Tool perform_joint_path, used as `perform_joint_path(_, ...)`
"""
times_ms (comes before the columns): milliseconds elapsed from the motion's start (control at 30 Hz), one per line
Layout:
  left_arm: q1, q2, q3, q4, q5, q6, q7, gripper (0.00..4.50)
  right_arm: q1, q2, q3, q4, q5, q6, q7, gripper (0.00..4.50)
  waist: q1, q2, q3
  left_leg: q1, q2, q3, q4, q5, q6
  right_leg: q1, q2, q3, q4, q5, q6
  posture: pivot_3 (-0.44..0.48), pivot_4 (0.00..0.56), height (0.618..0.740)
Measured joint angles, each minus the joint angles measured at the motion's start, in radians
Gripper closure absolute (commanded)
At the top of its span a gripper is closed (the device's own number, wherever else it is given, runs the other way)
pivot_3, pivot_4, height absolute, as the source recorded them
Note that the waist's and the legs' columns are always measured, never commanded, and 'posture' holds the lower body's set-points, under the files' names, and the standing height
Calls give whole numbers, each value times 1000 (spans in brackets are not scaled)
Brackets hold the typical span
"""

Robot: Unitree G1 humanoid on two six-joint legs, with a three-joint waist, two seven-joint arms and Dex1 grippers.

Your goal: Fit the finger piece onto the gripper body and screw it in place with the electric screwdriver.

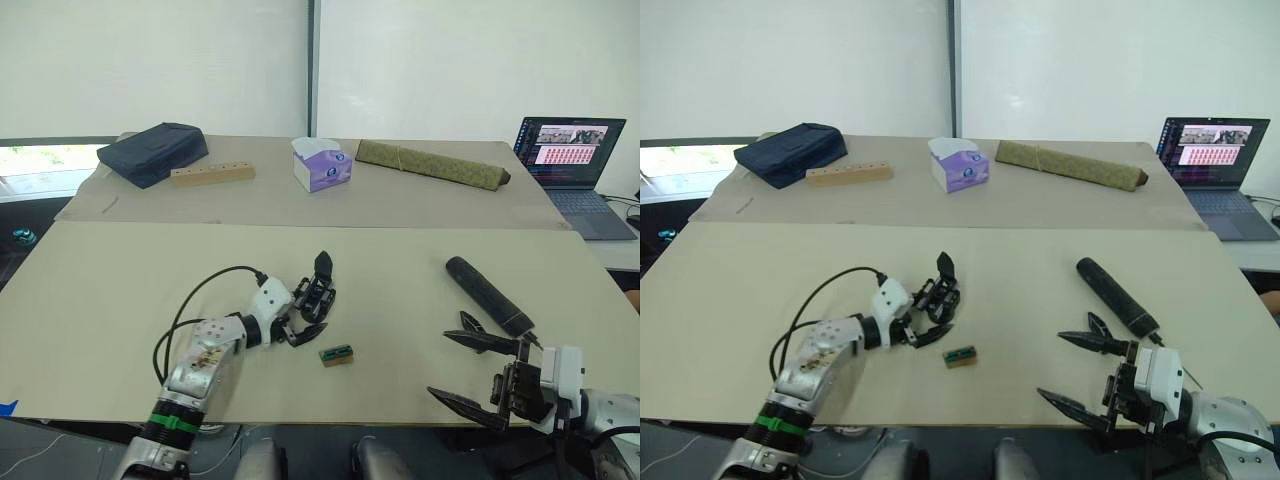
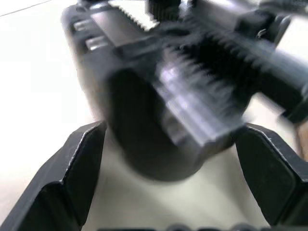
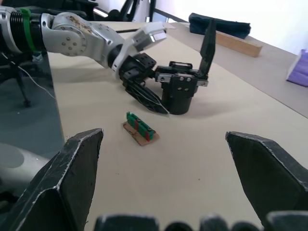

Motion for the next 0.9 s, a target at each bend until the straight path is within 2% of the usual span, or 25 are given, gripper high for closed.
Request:
perform_joint_path(133, -82, 66, 15, 147, -31, -65, -151, 68, 21, 8, 1, -6, 0, 0, -11, 0, 0, 0, 0, 0, 0, 1, 0, 0, 0, 0, 0, 0, 0, 0, 0, 0, 150, 740)
perform_joint_path(300, -207, 77, 9, 381, -40, -194, -352, 68, 24, 12, 3, -15, -1, 0, -25, 0, 2, 0, 0, -1, 0, 1, 0, 0, 0, 0, 0, 0, -1, 0, 0, 0, 150, 740)
perform_joint_path(367, -258, 52, 2, 488, -38, -270, -418, 68, 25, 12, 4, -17, -2, 0, -32, 0, 5, 0, 0, -2, -1, 1, 0, 0, 0, 0, 0, 0, -1, 0, 0, 0, 150, 740)
perform_joint_path(633, -387, -54, -14, 738, 2, -447, -493, 68, 42, 12, 4, -47, -2, 0, -49, 0, 8, 0, 0, -4, -2, -1, 2, 0, 0, 0, 0, 0, -1, 0, 1, 0, 150, 740)
perform_joint_path(800, -434, -67, -12, 828, 26, -500, -516, 68, 72, 12, 2, -72, -2, 0, -68, 0, 7, 0, 0, -3, -2, -1, 2, 0, 0, 0, 0, 0, -1, 0, 1, 0, 150, 740)
perform_joint_path(900, -439, -73, -1, 860, 28, -551, -531, 930, 90, 12, 0, -81, -2, 0, -77, 0, 7, 0, 0, -3, -2, -1, 2, 0, 0, 0, 0, 0, -1, 0, 1, 0, 150, 740)
